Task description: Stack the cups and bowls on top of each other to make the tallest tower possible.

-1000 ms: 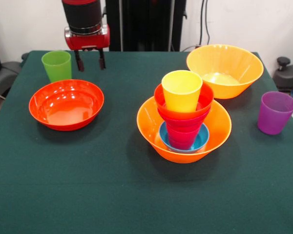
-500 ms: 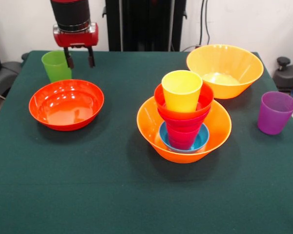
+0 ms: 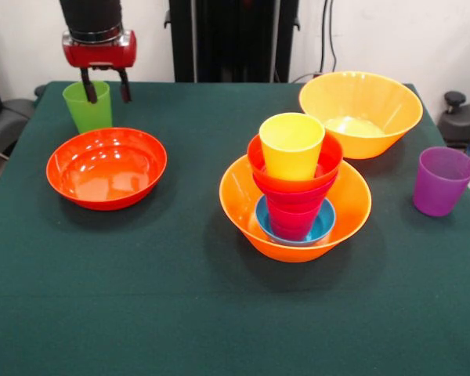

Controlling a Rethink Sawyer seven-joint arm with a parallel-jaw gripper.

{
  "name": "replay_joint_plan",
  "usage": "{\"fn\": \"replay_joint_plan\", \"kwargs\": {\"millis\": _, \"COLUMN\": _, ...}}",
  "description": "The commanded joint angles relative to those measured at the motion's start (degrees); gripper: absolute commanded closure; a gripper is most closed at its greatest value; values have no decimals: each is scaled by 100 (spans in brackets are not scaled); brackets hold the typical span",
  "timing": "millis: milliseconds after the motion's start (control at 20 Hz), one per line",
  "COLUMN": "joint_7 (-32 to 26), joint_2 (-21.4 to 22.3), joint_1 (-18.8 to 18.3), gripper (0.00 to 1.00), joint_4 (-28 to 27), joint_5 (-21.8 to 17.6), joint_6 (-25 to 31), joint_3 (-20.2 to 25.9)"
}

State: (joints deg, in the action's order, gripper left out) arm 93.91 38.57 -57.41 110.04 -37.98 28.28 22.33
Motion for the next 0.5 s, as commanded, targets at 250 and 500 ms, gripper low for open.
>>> {"fn": "replay_joint_plan", "kwargs": {"millis": 250, "joint_7": -911, "joint_2": 43, "joint_1": 25, "gripper": 0, "joint_4": -25, "joint_5": -336, "joint_6": 642, "joint_3": 220}}
{"fn": "replay_joint_plan", "kwargs": {"millis": 500, "joint_7": -958, "joint_2": -42, "joint_1": 9, "gripper": 0, "joint_4": 67, "joint_5": -447, "joint_6": 649, "joint_3": 165}}
